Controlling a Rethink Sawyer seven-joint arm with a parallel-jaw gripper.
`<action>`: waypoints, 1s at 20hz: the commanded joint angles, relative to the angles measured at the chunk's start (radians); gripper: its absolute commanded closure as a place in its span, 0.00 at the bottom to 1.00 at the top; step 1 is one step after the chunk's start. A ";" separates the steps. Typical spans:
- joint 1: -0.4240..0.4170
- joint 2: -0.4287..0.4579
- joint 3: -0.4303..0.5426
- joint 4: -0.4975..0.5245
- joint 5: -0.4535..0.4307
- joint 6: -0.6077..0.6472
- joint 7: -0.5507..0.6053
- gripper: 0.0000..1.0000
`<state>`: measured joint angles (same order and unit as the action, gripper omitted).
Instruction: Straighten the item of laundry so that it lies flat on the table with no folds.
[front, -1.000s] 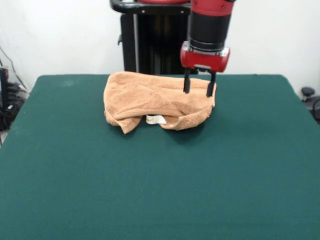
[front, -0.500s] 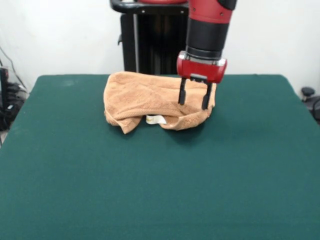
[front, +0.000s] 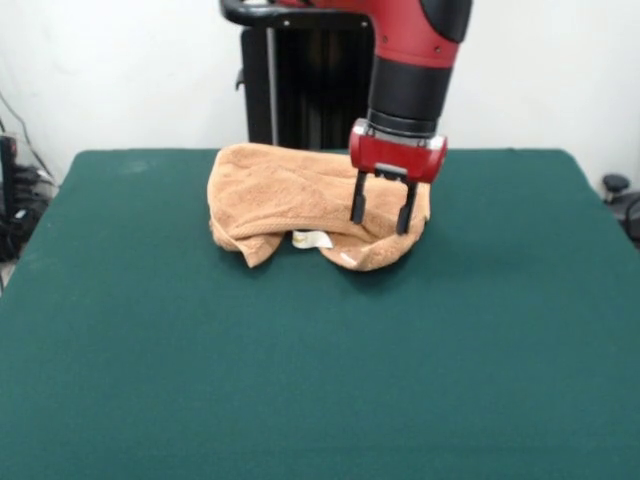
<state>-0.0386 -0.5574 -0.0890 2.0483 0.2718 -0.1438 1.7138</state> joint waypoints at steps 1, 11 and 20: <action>0.014 0.076 0.126 0.026 0.075 -0.010 0.315 0.00; -0.012 0.083 0.193 0.038 0.083 -0.033 0.348 0.00; -0.003 0.091 0.223 0.025 0.086 -0.072 0.409 0.00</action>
<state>-0.0510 -0.4912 -0.0130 2.0480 0.2878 -0.1670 1.7950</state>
